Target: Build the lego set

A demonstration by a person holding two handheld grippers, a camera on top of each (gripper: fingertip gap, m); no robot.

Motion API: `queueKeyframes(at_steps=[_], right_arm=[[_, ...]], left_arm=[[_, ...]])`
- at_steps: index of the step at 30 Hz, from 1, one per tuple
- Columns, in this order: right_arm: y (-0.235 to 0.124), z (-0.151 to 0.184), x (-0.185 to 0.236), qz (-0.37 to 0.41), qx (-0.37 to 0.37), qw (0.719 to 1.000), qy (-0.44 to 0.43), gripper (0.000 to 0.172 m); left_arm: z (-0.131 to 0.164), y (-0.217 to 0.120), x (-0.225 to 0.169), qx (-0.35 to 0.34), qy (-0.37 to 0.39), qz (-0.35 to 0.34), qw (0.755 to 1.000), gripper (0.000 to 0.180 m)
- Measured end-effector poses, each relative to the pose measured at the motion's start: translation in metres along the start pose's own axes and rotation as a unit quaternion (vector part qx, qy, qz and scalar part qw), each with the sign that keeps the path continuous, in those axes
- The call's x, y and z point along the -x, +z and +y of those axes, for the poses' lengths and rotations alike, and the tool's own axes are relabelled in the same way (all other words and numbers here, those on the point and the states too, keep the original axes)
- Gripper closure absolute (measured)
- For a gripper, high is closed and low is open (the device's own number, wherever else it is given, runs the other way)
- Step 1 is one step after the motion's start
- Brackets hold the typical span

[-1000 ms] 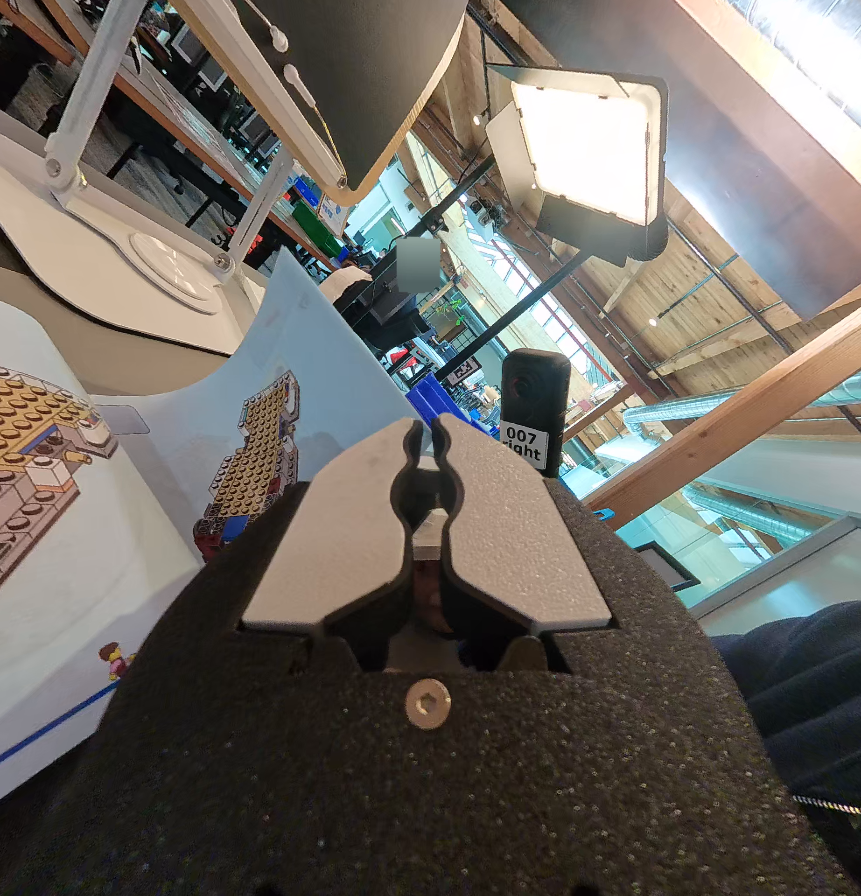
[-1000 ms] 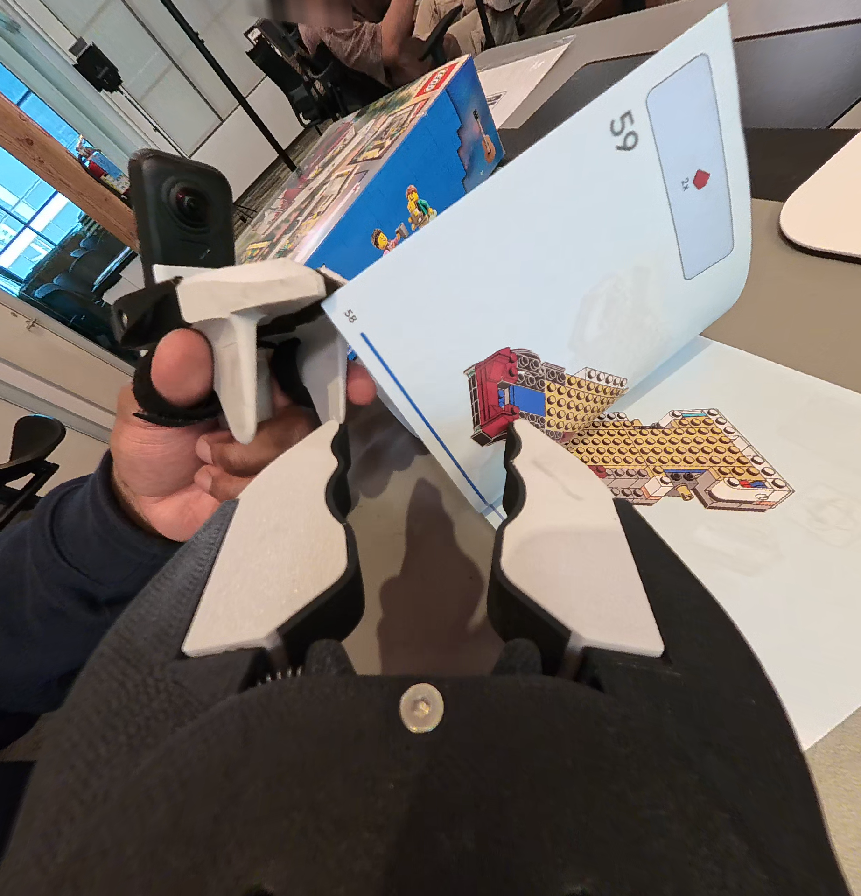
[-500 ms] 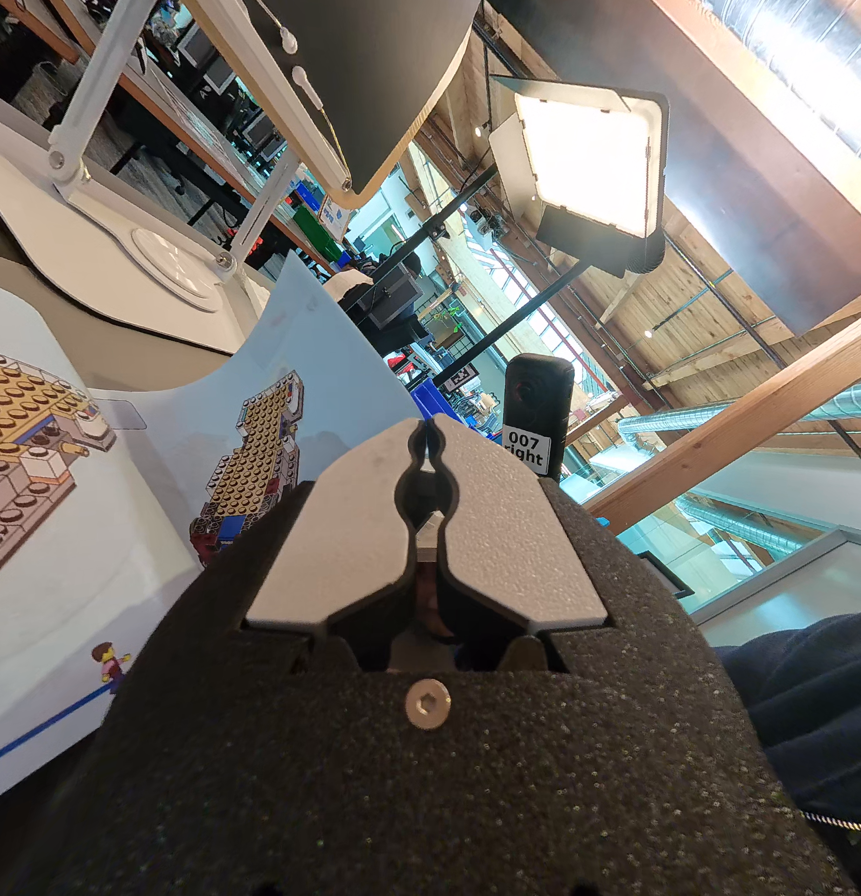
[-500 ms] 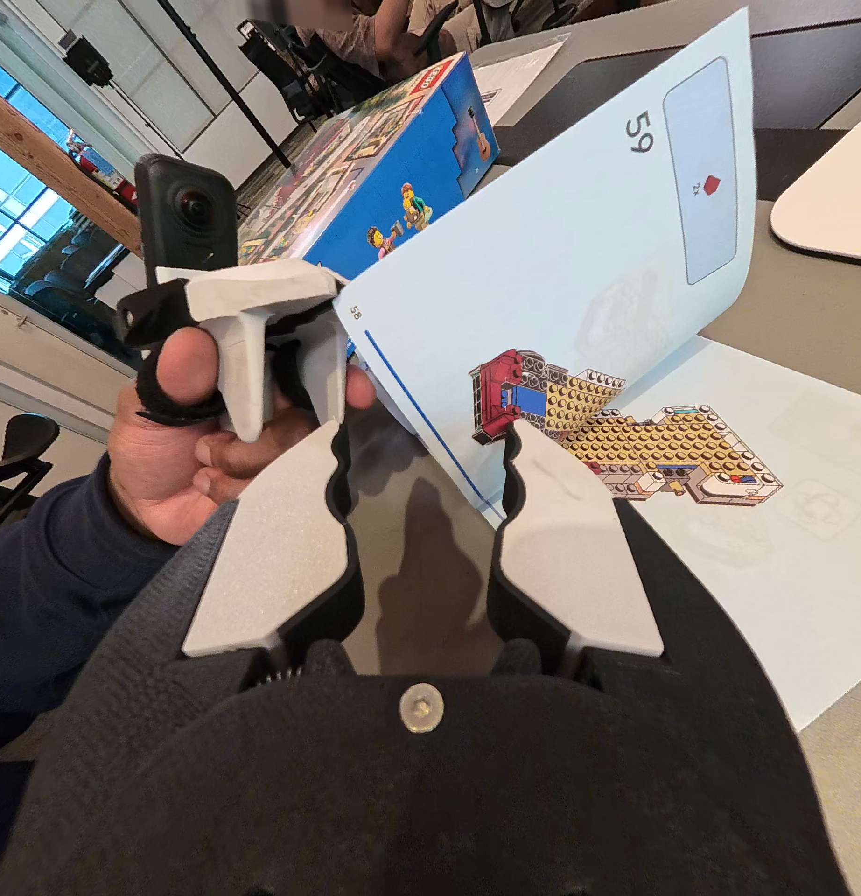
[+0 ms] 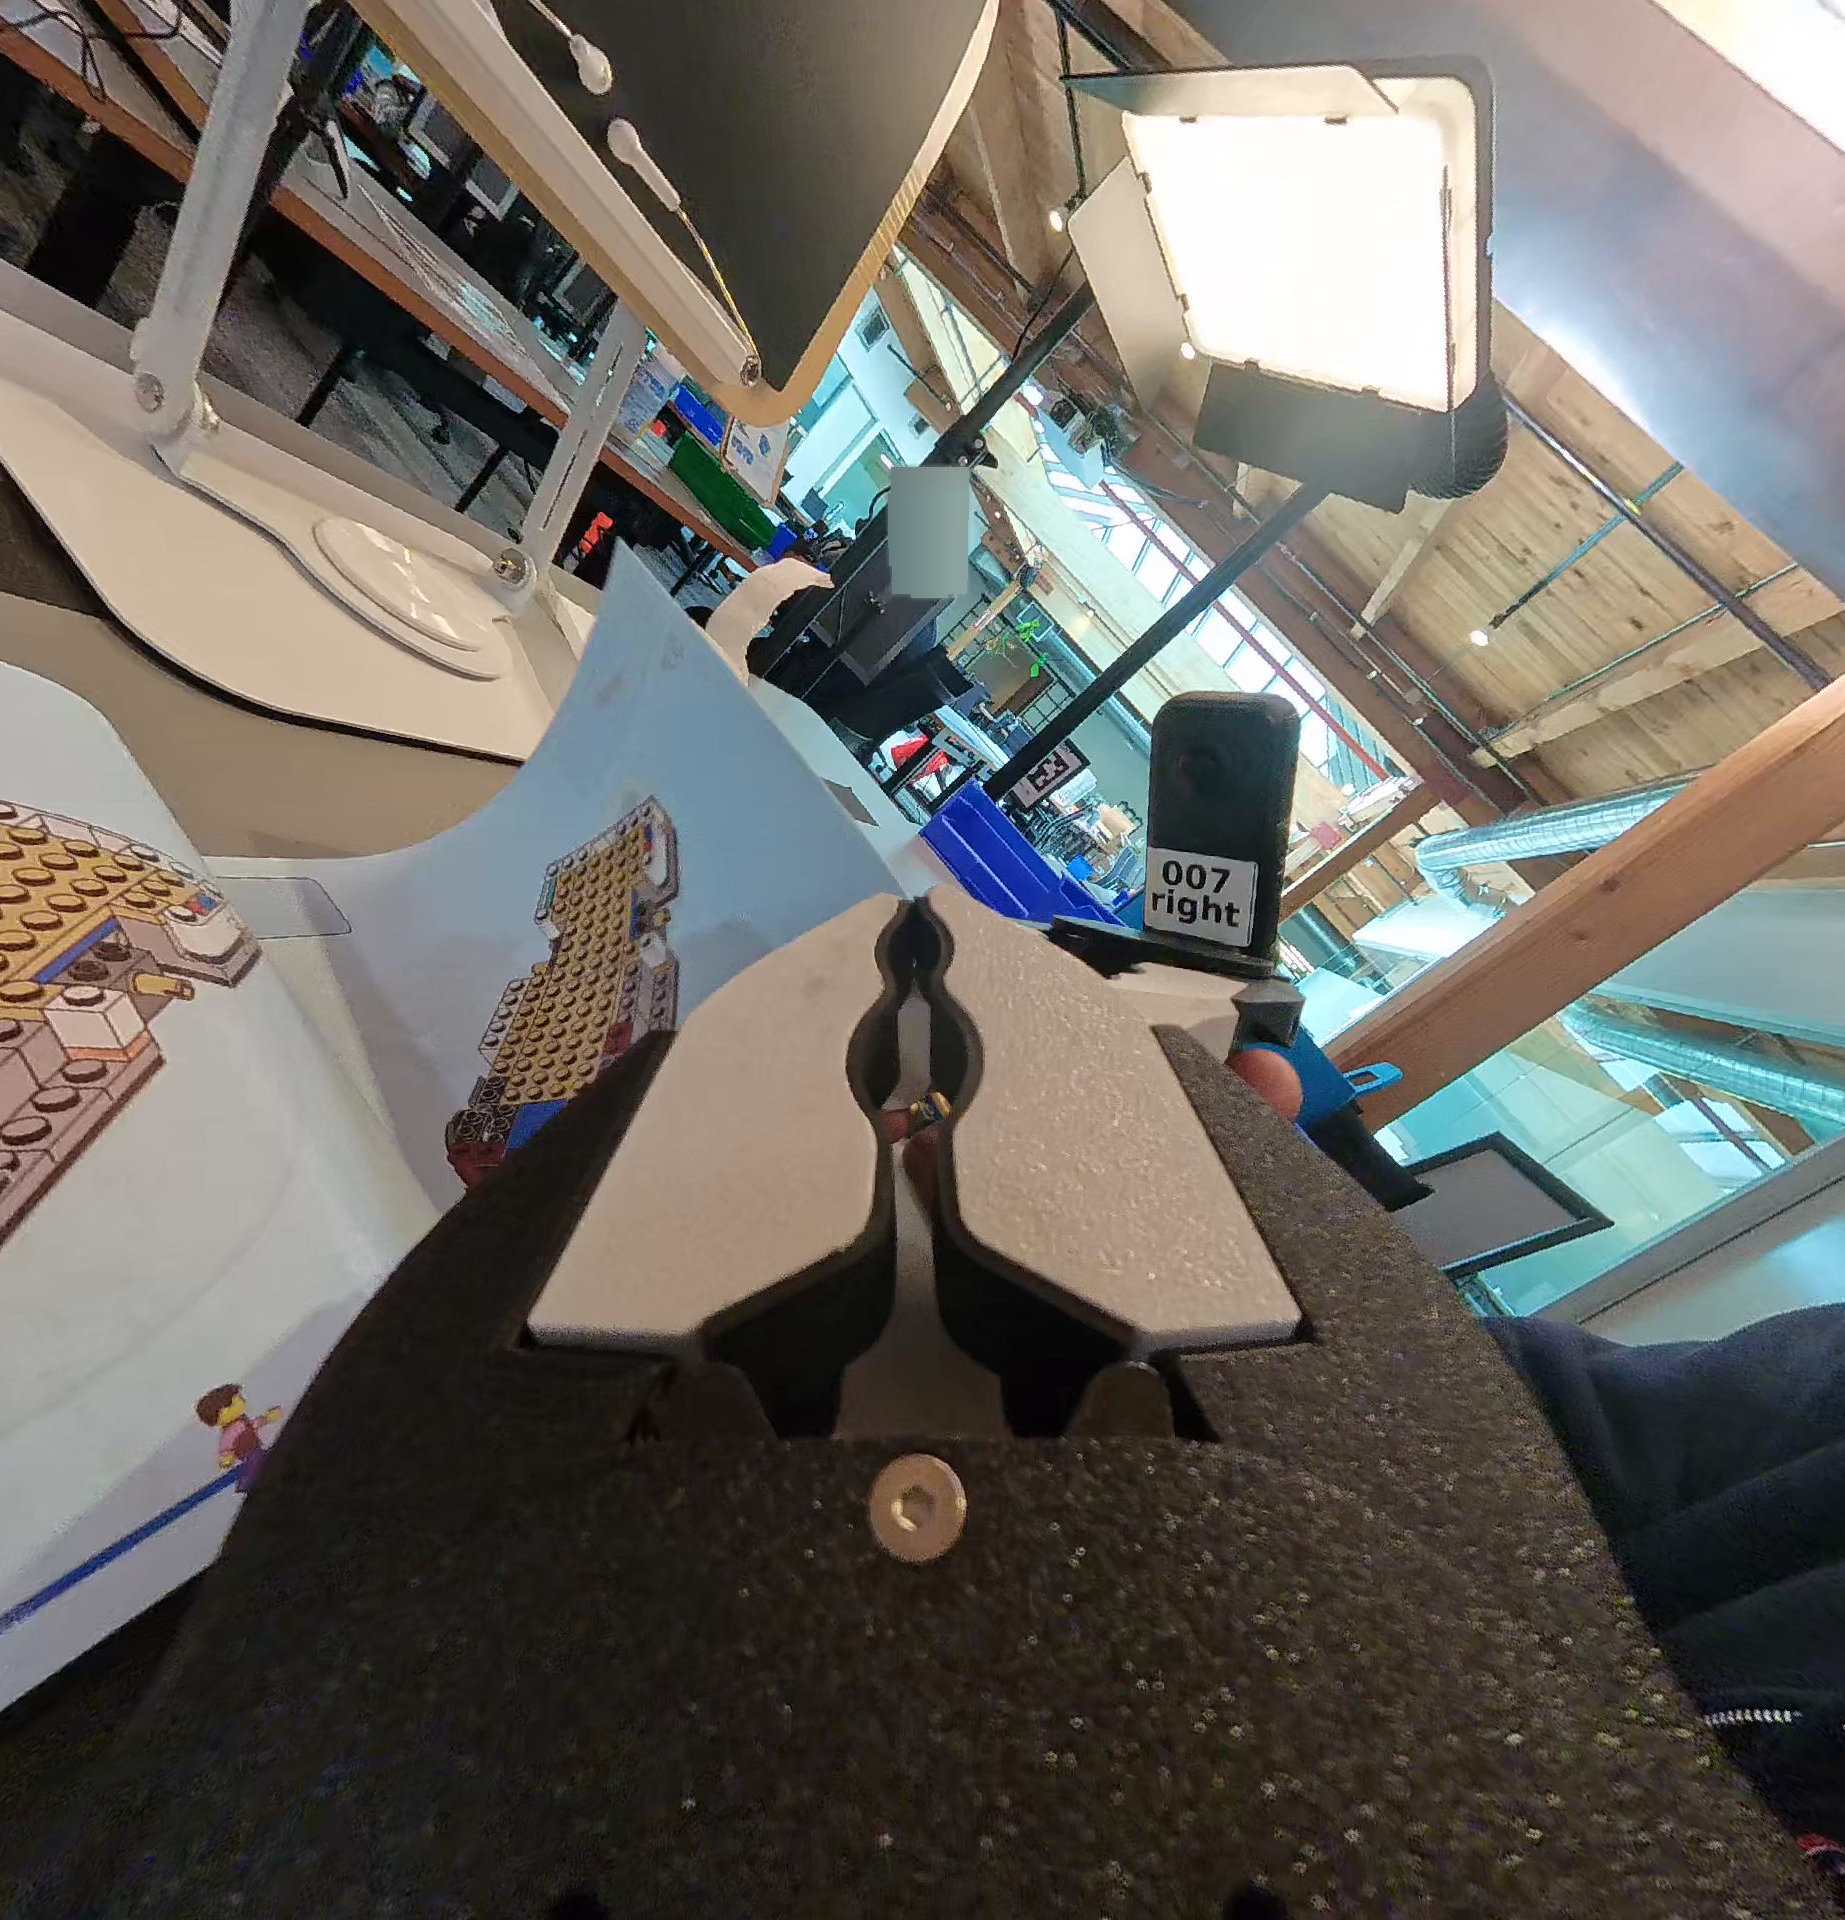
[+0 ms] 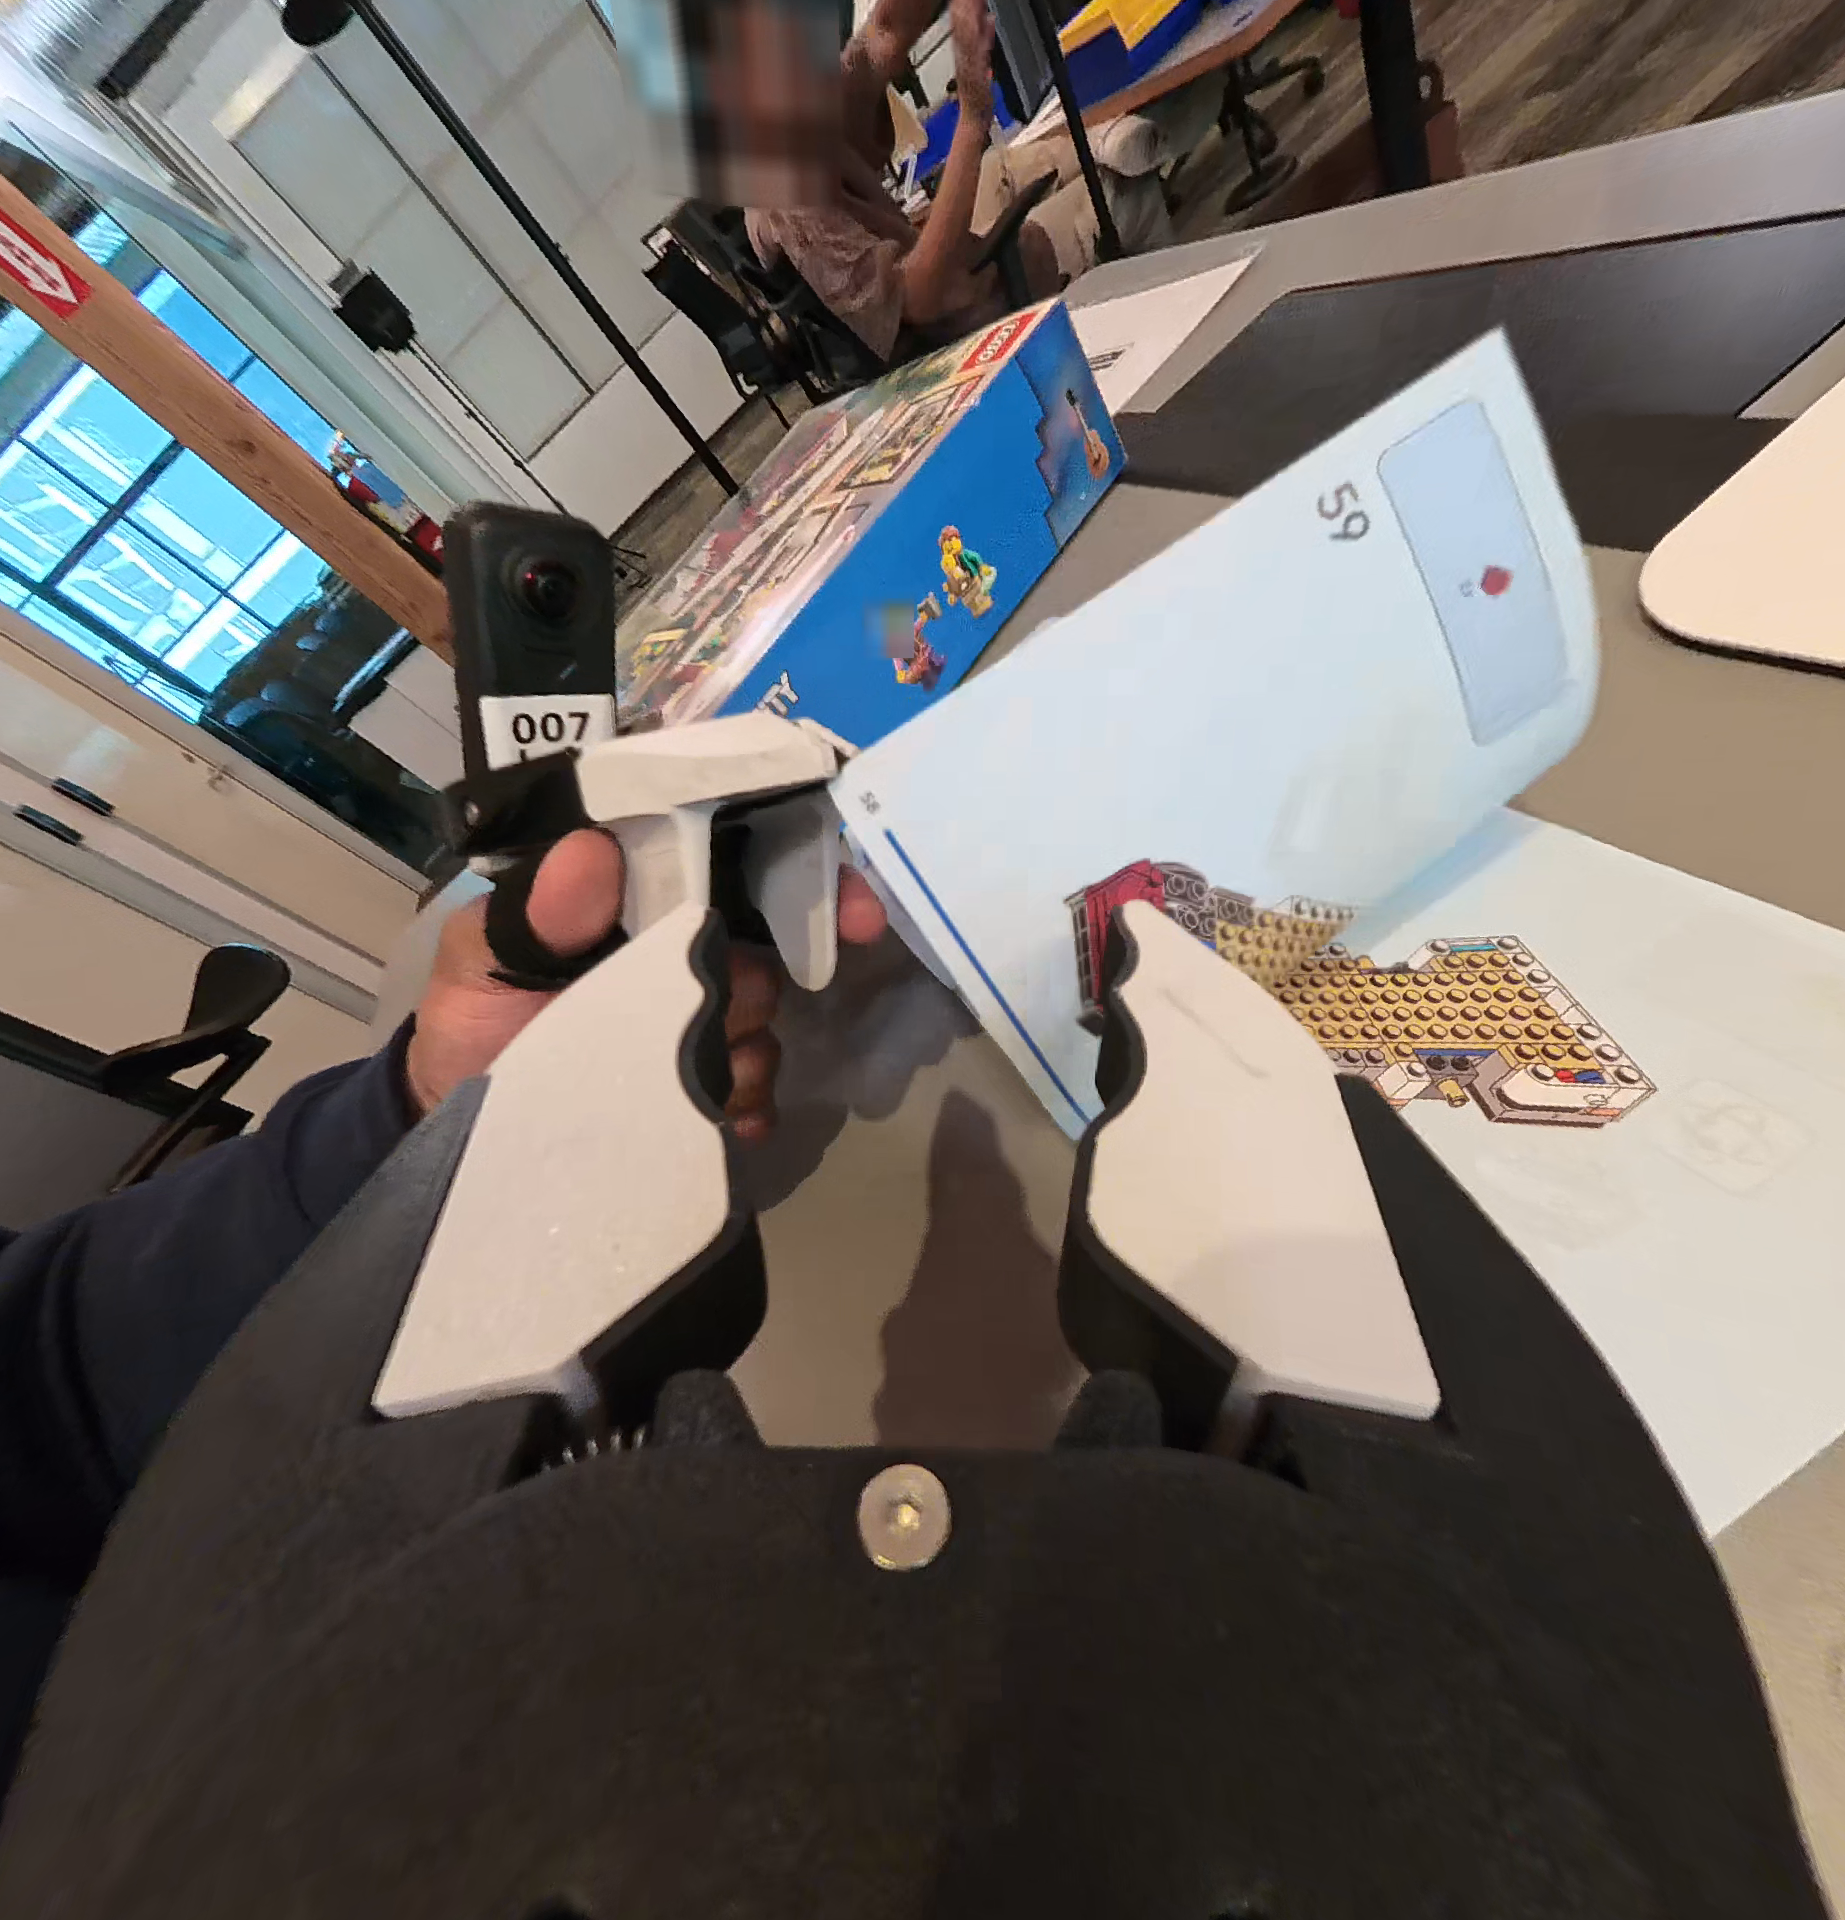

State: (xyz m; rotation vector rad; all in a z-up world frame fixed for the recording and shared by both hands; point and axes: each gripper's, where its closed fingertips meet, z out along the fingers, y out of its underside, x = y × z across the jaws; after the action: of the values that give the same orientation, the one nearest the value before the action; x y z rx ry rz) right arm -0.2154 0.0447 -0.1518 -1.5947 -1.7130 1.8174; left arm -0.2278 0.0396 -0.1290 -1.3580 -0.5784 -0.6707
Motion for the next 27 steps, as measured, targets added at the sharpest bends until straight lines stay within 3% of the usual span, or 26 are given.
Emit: queueKeyframes(at_steps=[4, 13, 27], right_arm=[[0.0, 0.008, -0.01, 0.014, 0.02, 0.999, 0.033, 0.1], [0.0, 0.002, -0.015, -0.036, -0.01, 0.986, 0.16, 0.091], [0.001, 0.011, -0.024, -0.011, 0.014, 0.989, 0.145, 0.123]], left_arm=[[0.004, 0.002, -0.001, 0.009, 0.006, 0.002, 1.0, 0.18], [0.014, 0.007, -0.004, 0.034, 0.02, 0.008, 0.999, 0.18], [0.02, 0.008, 0.002, 0.052, 0.01, -0.003, 0.999, 0.18]])
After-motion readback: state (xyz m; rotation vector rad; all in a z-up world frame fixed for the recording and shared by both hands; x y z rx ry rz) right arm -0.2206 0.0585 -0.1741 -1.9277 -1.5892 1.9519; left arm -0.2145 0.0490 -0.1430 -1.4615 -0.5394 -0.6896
